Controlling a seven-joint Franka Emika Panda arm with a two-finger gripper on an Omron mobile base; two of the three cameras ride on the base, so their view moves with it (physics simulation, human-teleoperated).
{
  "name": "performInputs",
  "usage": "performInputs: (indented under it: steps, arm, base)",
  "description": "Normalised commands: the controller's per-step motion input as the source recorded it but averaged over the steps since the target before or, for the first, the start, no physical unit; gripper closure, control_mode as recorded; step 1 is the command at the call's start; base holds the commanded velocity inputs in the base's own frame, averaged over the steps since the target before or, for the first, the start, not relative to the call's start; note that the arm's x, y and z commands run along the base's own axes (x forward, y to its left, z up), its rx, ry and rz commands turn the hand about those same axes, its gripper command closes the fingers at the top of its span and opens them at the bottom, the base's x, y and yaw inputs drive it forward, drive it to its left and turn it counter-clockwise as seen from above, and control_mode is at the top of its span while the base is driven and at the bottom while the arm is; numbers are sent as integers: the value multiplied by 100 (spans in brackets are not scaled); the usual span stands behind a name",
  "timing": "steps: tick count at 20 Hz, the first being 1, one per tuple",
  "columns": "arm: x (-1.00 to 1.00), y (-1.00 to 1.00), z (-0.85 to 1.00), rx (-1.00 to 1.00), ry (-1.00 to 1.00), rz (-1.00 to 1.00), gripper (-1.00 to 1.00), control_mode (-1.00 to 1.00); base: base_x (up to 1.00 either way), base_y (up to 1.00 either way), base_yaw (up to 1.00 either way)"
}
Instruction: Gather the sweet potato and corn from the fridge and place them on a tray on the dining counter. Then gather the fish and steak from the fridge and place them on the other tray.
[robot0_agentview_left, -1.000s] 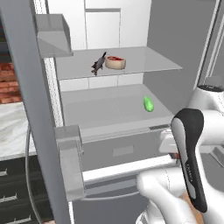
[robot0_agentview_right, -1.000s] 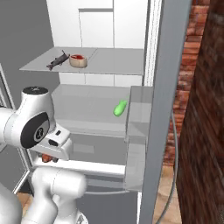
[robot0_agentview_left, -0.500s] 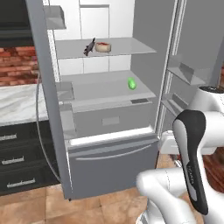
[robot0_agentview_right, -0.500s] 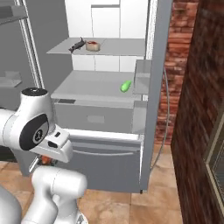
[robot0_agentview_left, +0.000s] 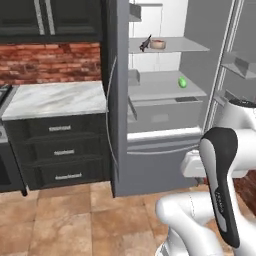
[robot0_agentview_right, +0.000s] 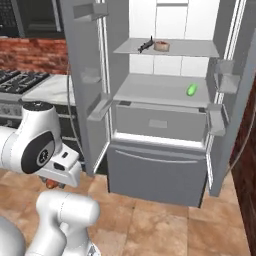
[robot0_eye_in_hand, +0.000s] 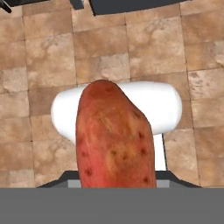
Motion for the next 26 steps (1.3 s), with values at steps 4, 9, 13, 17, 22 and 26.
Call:
performInputs:
  steps: [4,9,13,17,22,26]
  arm:
    - [0,0,0,0,0,0,100,100]
    - [0,0,0,0,0,0,100,100]
    - [0,0,0,0,0,0,100,100]
    - [0,0,0,0,0,0,100,100]
    - [0,0,0,0,0,0,100,100]
    - [0,0,0,0,0,0,100,100]
  base:
    - [-9,95,36]
    - [0,100,38]
    - [0,97,39]
    - [19,72,38]
    - [78,41,34]
    - [99,25,30]
